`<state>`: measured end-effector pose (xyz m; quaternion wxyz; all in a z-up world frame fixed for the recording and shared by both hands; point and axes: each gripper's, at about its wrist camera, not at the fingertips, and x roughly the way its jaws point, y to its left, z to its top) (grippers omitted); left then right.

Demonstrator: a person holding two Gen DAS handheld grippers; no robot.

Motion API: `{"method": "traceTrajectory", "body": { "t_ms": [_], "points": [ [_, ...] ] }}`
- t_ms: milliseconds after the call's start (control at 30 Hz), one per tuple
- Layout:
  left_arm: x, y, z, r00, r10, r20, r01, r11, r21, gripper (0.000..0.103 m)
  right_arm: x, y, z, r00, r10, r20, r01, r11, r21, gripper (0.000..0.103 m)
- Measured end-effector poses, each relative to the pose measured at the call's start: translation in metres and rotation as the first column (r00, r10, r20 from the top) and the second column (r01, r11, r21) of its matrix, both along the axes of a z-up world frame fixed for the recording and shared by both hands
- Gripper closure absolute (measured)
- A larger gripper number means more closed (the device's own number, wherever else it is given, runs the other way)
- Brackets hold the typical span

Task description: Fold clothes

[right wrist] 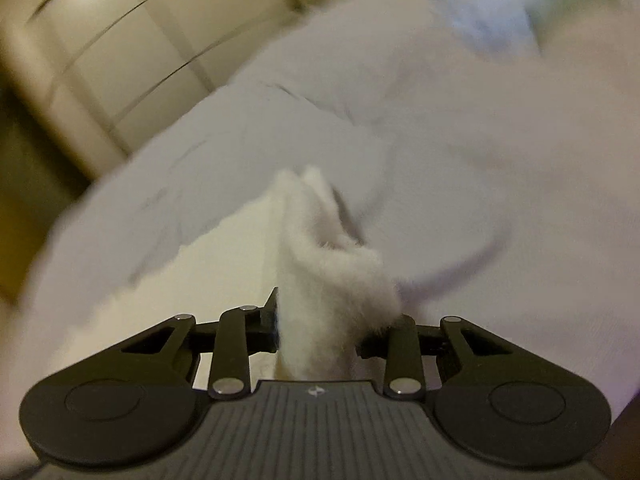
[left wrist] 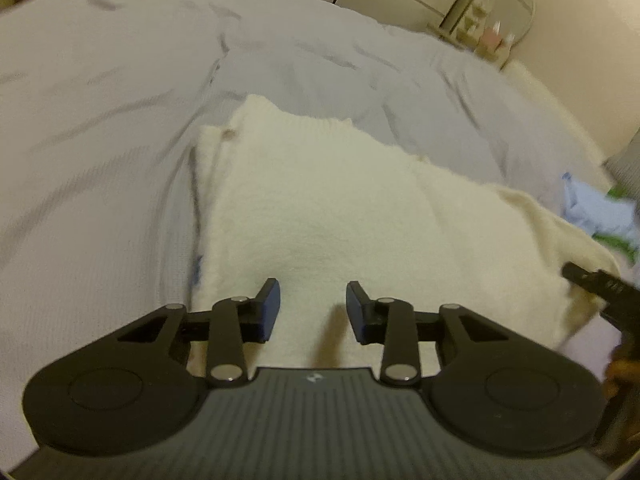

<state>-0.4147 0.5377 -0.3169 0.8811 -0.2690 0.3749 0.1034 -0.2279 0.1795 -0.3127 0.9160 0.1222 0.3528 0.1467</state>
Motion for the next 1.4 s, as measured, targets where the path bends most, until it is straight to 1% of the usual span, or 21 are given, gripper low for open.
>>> {"method": "traceTrajectory", "body": {
  "t_ms": [67, 133, 200, 267, 333, 433, 467, 500, 533, 600, 733, 833, 900, 1000, 1033, 1067, 1100, 1133, 1233, 1300, 1400],
  "points": [
    [-0.009, 0.011, 0.001, 1.000, 0.013, 0.022, -0.011, 0.998, -0.056, 0.072, -0.019, 0.031, 0.020, 0.985, 0.100, 0.140, -0.081, 0.988, -0.132, 0.075],
    [-0.020, 0.022, 0.003, 0.999, 0.019, 0.049, -0.014, 0.995, -0.099, 0.072, -0.039, 0.062, 0.041, 0.941, 0.214, 0.263, -0.140, 0.952, -0.272, 0.076],
    [-0.031, 0.031, 0.004, 0.997, 0.030, 0.073, -0.019, 0.989, -0.145, 0.072, -0.062, 0.094, 0.052, 0.876, 0.344, 0.338, -0.222, 0.909, -0.352, 0.076],
    [-0.041, 0.036, 0.002, 0.996, 0.044, 0.083, -0.028, 0.983, -0.183, 0.072, -0.092, 0.128, 0.052, 0.779, 0.500, 0.378, -0.331, 0.840, -0.430, 0.076],
    [-0.047, 0.039, -0.001, 0.995, 0.049, 0.088, -0.029, 0.977, -0.211, 0.072, -0.121, 0.157, 0.038, 0.688, 0.631, 0.358, -0.420, 0.749, -0.513, 0.076],
    [-0.050, 0.041, -0.005, 0.994, 0.049, 0.097, -0.022, 0.966, -0.256, 0.072, -0.144, 0.185, 0.006, 0.623, 0.742, 0.247, -0.510, 0.625, -0.591, 0.070],
    [-0.050, 0.041, -0.006, 0.994, 0.049, 0.099, -0.021, 0.964, -0.265, 0.072, -0.152, 0.194, -0.005, 0.597, 0.775, 0.208, -0.538, 0.579, -0.613, 0.056],
    [-0.050, 0.041, -0.007, 0.994, 0.050, 0.101, -0.020, 0.961, -0.275, 0.071, -0.160, 0.204, -0.015, 0.571, 0.804, 0.167, -0.564, 0.531, -0.632, 0.049],
    [-0.050, 0.042, -0.008, 0.993, 0.053, 0.103, -0.021, 0.958, -0.286, 0.071, -0.166, 0.207, -0.020, 0.550, 0.823, 0.142, -0.586, 0.501, -0.637, 0.034],
    [-0.048, 0.043, -0.009, 0.992, 0.055, 0.110, -0.018, 0.950, -0.311, 0.071, -0.164, 0.198, -0.012, 0.535, 0.834, 0.134, -0.633, 0.501, -0.590, 0.028],
    [-0.045, 0.043, -0.008, 0.990, 0.052, 0.131, -0.001, 0.931, -0.366, 0.069, -0.148, 0.168, 0.014, 0.550, 0.823, 0.142, -0.709, 0.550, -0.441, 0.021],
    [-0.041, 0.045, -0.008, 0.987, 0.054, 0.150, 0.013, 0.912, -0.411, 0.065, -0.134, 0.122, 0.041, 0.605, 0.781, 0.154, -0.743, 0.623, -0.243, 0.021],
    [-0.033, 0.047, -0.010, 0.987, 0.063, 0.148, 0.009, 0.899, -0.438, 0.058, -0.132, 0.085, 0.059, 0.678, 0.720, 0.148, -0.719, 0.691, -0.075, 0.021],
    [-0.014, 0.049, -0.020, 0.989, 0.076, 0.127, -0.002, 0.864, -0.503, 0.057, -0.086, 0.043, 0.056, 0.845, 0.533, 0.045, -0.534, 0.833, 0.145, 0.029],
    [-0.009, 0.049, -0.022, 0.989, 0.084, 0.121, -0.010, 0.859, -0.512, 0.056, -0.073, 0.034, 0.049, 0.886, 0.463, -0.008, -0.452, 0.869, 0.201, 0.043],
    [-0.003, 0.049, -0.024, 0.989, 0.091, 0.114, -0.019, 0.853, -0.521, 0.056, -0.063, 0.029, 0.038, 0.915, 0.396, -0.071, -0.369, 0.896, 0.247, 0.059],
    [0.002, 0.049, -0.026, 0.989, 0.098, 0.108, -0.027, 0.848, -0.529, 0.055, -0.051, 0.023, 0.028, 0.933, 0.331, -0.141, -0.282, 0.915, 0.287, 0.067],
    [0.007, 0.049, -0.026, 0.989, 0.102, 0.109, -0.030, 0.848, -0.529, 0.054, -0.041, 0.021, 0.017, 0.938, 0.280, -0.204, -0.207, 0.925, 0.320, 0.077],
    [0.019, 0.050, -0.026, 0.987, 0.113, 0.117, -0.030, 0.832, -0.553, 0.053, -0.024, 0.028, -0.012, 0.917, 0.227, -0.327, -0.081, 0.910, 0.406, 0.078],
    [0.031, 0.049, -0.030, 0.989, 0.109, 0.105, -0.031, 0.826, -0.563, 0.046, -0.022, 0.031, -0.019, 0.913, 0.208, -0.352, -0.042, 0.904, 0.426, 0.078],
    [0.050, 0.045, -0.038, 0.993, 0.091, 0.073, -0.034, 0.827, -0.561, 0.046, -0.020, 0.031, -0.028, 0.902, 0.194, -0.387, 0.011, 0.883, 0.469, 0.078]
  ]
}}
